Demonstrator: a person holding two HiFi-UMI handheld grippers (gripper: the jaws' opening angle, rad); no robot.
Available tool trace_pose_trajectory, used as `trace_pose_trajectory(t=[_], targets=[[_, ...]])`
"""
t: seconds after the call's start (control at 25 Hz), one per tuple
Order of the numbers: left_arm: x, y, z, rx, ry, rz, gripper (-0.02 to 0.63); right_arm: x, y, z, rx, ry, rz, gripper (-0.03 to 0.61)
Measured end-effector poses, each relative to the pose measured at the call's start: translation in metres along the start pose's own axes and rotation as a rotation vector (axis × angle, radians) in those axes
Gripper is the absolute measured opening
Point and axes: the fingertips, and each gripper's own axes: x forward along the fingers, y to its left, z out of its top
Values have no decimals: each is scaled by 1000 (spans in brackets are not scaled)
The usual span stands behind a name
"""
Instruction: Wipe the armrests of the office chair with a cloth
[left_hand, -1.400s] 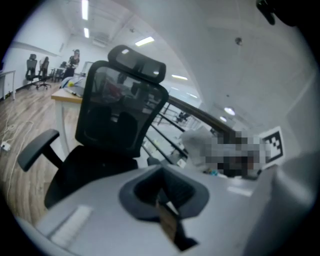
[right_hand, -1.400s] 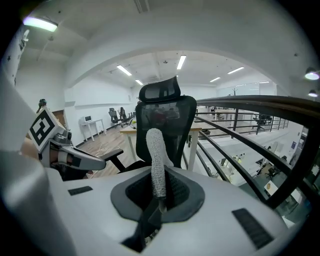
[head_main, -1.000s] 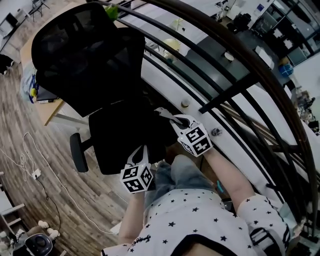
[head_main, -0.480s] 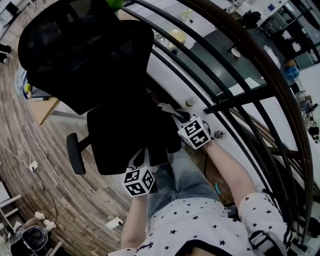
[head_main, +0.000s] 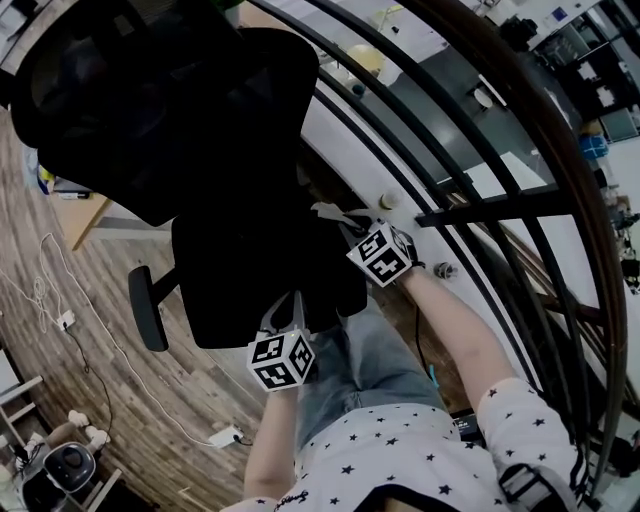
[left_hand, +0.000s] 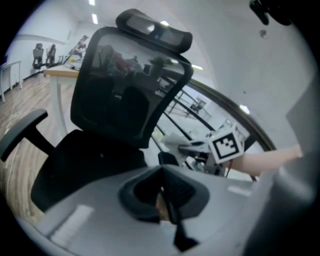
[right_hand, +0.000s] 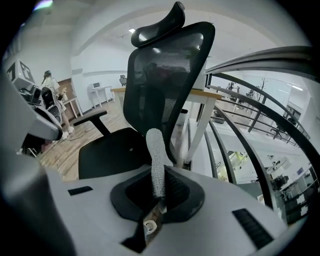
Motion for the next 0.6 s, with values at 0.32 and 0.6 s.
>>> trace_pose_trajectory(t=[0.32, 0.6], targets=[[8, 0, -5, 6, 34, 0, 8, 29, 3, -3, -34, 52, 48, 25], [10, 3, -13, 0, 33, 10, 7, 40, 10, -19, -35, 85, 76, 26]])
